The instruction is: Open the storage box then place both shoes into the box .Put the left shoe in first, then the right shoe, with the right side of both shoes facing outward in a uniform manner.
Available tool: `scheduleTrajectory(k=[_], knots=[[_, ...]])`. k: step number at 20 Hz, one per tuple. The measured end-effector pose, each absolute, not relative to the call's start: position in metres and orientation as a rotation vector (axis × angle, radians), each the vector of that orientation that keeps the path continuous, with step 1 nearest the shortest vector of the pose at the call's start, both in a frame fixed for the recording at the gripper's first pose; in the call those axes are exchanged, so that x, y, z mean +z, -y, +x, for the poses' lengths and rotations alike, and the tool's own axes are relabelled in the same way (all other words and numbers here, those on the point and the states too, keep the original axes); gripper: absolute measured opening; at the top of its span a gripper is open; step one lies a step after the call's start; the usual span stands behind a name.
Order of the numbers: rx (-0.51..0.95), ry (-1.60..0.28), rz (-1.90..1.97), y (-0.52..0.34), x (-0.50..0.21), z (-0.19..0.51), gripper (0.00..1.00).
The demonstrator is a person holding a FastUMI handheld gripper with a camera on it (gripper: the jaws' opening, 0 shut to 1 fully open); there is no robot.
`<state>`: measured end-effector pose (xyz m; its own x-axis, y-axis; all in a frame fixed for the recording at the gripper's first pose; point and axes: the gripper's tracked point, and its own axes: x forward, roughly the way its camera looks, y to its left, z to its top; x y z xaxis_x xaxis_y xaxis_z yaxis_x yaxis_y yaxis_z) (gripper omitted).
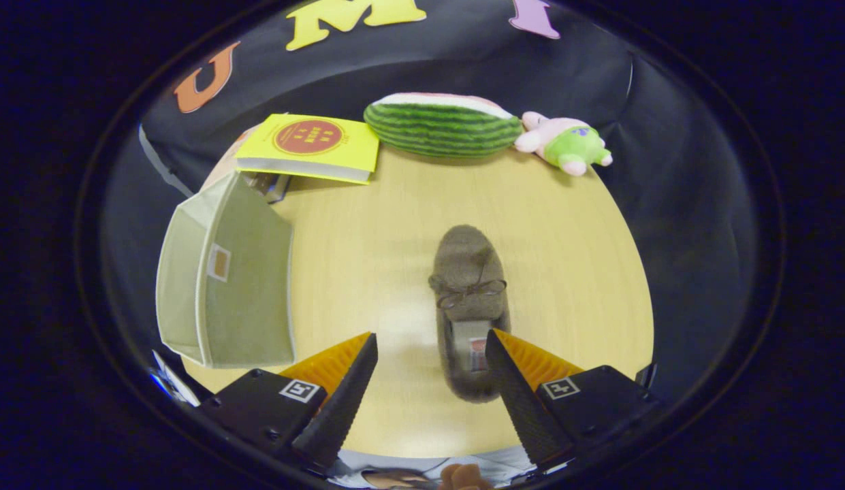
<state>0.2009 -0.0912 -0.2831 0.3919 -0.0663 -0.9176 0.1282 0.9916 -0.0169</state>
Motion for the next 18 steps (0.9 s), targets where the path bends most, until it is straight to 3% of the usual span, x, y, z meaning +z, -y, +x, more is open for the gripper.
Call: scheduleTrajectory(k=[10, 13, 14, 17, 18], knots=[[-0.238, -1.295, 0.009, 0.169, -0.347, 0.204, 1.00], [-0.251, -1.308, 0.016, 0.176, -0.360, 0.214, 0.92], [-0.263, -1.310, 0.001, 0.179, -0.361, 0.215, 0.62], [-0.214, -1.300, 0.026, 0.169, -0.374, 0.225, 0.39], [-0.212, -1.295, 0.022, 0.168, -0.376, 0.226, 0.27]])
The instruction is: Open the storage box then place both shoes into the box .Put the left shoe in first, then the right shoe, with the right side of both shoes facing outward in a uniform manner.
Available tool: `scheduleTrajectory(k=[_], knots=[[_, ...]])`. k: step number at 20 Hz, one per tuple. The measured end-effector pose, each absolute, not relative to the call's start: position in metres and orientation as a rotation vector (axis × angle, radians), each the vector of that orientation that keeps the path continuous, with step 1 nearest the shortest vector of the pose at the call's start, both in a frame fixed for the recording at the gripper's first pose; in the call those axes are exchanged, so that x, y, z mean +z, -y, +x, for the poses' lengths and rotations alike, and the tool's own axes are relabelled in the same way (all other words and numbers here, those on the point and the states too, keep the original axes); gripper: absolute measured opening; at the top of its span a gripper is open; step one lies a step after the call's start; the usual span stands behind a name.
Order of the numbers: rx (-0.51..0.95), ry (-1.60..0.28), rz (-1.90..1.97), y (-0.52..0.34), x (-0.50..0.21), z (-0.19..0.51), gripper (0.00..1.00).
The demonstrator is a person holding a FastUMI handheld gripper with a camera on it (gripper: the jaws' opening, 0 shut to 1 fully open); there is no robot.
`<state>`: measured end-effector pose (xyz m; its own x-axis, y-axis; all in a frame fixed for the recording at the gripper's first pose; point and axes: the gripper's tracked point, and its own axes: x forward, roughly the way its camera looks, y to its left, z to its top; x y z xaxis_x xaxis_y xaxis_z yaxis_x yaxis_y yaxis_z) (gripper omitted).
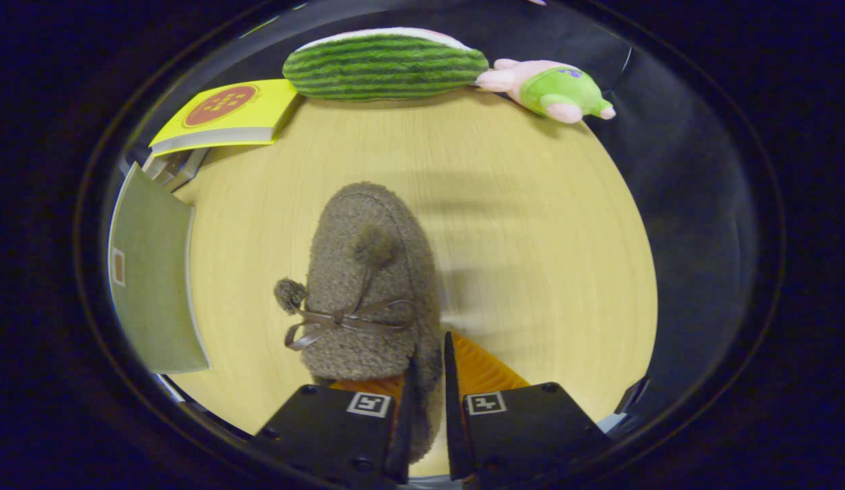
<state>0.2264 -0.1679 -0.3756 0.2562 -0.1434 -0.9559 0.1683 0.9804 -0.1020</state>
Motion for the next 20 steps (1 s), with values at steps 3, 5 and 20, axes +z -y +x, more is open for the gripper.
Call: scheduleTrajectory(k=[3, 5, 20], knots=[[-0.241, -1.276, 0.053, 0.169, -0.372, 0.226, 0.09], [-0.267, -1.274, 0.071, 0.169, -0.370, 0.223, 0.06], [-0.153, -1.147, 0.068, 0.095, -0.253, 0.203, 0.06]])
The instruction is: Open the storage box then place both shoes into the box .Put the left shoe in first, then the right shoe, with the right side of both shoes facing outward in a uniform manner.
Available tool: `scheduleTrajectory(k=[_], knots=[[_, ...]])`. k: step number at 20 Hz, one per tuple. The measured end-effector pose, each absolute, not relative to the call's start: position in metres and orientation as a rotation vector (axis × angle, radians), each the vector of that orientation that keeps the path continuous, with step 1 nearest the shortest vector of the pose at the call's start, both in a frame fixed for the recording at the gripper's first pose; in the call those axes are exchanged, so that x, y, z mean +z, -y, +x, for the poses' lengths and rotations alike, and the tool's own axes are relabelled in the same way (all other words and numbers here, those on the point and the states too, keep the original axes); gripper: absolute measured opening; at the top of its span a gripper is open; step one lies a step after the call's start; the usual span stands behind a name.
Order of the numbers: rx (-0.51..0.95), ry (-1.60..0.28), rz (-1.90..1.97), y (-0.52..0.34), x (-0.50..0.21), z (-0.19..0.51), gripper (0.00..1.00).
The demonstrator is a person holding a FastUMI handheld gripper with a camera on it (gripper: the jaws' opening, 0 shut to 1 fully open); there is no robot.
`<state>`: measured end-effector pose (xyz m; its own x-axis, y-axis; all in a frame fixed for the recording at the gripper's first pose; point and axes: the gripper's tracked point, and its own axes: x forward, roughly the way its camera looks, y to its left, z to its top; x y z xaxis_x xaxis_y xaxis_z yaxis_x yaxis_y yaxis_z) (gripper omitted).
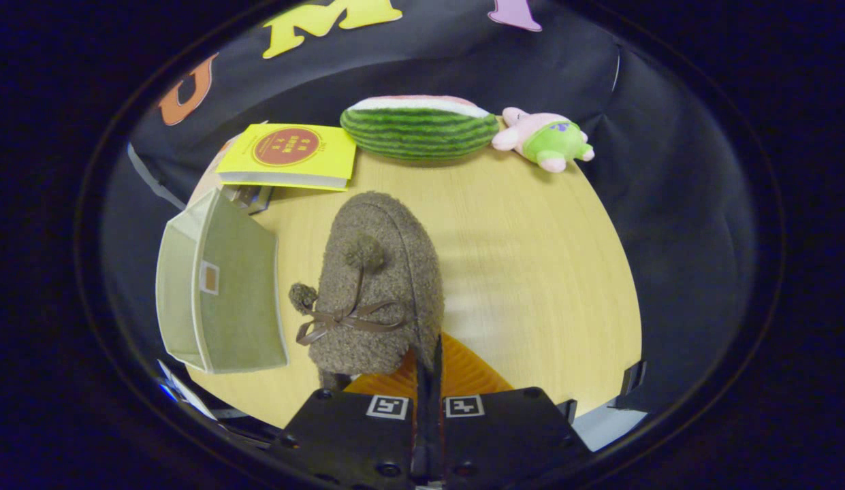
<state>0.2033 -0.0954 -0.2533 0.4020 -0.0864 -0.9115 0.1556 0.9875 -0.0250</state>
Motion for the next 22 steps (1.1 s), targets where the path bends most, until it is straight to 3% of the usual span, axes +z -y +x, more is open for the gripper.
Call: scheduleTrajectory(k=[10, 22], knots=[[-0.057, -1.094, 0.146, 0.000, -0.201, 0.220, 0.06], [0.034, -1.001, 0.201, -0.128, -0.189, 0.258, 0.06]])
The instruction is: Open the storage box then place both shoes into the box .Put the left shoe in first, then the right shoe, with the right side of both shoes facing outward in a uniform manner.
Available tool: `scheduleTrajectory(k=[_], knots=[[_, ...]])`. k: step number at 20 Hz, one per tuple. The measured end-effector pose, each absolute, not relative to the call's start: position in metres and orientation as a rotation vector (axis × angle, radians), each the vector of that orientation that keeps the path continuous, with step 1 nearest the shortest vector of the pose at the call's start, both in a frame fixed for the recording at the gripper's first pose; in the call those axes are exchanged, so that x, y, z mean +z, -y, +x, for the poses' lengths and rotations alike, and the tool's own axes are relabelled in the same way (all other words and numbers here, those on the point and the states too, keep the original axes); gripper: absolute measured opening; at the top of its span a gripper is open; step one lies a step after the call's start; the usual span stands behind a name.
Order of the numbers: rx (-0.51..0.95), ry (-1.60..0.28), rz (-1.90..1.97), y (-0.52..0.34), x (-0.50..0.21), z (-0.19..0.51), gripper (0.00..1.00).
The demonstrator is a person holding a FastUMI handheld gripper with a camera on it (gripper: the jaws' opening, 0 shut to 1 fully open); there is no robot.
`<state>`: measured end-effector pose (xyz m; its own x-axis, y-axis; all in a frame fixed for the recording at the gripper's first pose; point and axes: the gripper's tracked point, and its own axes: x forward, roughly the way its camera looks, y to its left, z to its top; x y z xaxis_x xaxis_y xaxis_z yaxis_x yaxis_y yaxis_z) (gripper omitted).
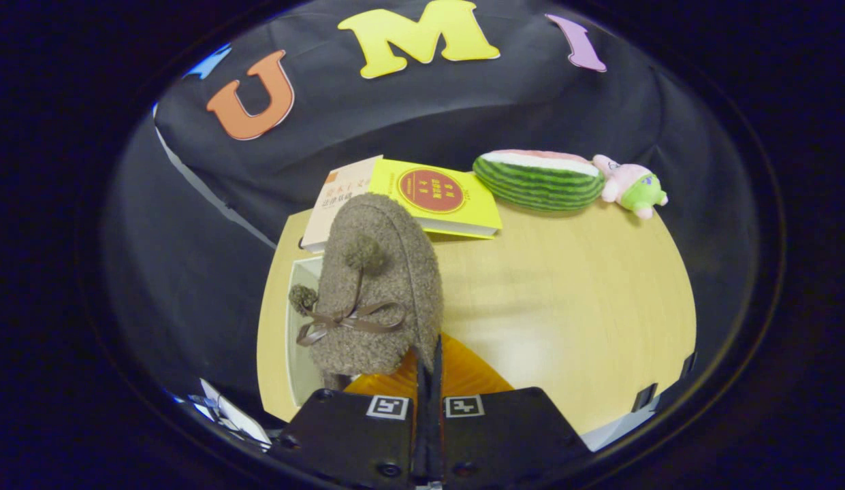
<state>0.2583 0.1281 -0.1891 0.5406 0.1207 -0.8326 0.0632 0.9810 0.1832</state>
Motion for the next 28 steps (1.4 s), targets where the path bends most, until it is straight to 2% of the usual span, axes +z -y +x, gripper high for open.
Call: scheduleTrajectory(k=[8, 13, 23, 26, 27, 28], knots=[[0.055, -1.013, 0.178, -0.178, -0.224, 0.271, 0.06], [0.002, -1.001, 0.133, -0.172, -0.245, 0.275, 0.06], [0.004, -0.973, 0.138, -0.178, -0.264, 0.273, 0.08], [0.006, -0.889, 0.133, -0.178, -0.253, 0.273, 0.29], [-0.001, -0.860, 0.120, -0.175, -0.247, 0.276, 0.31], [0.008, -0.838, 0.120, -0.174, -0.240, 0.273, 0.46]])
